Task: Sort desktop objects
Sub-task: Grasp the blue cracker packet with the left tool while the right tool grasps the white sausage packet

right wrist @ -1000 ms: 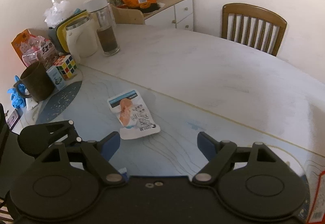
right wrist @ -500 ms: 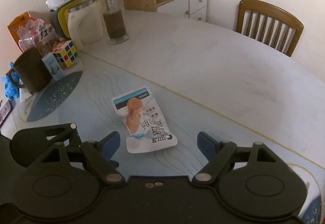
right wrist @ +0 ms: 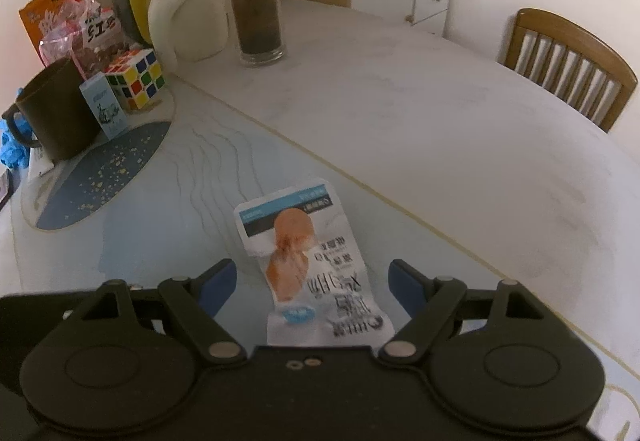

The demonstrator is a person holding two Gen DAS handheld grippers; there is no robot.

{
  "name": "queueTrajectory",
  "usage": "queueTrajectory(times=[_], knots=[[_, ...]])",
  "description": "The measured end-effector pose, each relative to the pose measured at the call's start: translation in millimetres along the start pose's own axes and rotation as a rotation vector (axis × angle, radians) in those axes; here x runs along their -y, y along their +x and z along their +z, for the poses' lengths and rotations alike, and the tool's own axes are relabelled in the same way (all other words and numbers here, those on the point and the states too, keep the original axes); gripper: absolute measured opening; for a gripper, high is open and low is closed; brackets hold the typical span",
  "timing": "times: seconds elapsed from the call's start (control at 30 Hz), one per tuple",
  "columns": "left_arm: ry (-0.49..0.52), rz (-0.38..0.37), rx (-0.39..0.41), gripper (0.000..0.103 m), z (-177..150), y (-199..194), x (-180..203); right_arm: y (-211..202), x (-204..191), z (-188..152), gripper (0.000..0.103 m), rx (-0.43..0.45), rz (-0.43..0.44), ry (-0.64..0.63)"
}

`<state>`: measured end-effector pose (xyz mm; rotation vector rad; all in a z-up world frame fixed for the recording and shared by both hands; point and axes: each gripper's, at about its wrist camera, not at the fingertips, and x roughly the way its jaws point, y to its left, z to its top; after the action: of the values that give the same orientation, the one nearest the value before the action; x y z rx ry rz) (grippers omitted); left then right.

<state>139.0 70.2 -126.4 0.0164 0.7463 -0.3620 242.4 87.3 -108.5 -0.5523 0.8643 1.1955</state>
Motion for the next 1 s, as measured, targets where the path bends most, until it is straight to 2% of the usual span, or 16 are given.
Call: queueTrajectory(times=[0.4, 0.5, 0.63, 0.87, 1.0], knots=[[-0.022, -0.006, -0.011, 0.103, -4, 4, -3, 23, -2, 7, 0.084, -0.019, -0.018, -0.050], [-0.017, -0.007, -0.012, 0.103, -3, 5, -2, 24, -3, 7, 0.082, -0.015, -0.027, -0.064], [-0.010, -0.017, -0.014, 0.103, -3, 7, 1, 21, 1, 7, 0.067, -0.006, -0.028, -0.057], [0.047, -0.025, -0.012, 0.103, 1, 11, 11, 15, 11, 2, 0.065, -0.017, -0.051, -0.042], [0.123, -0.029, -0.007, 0.102, 5, 16, 18, 7, 18, -6, 0.065, -0.027, -0.064, -0.027]])
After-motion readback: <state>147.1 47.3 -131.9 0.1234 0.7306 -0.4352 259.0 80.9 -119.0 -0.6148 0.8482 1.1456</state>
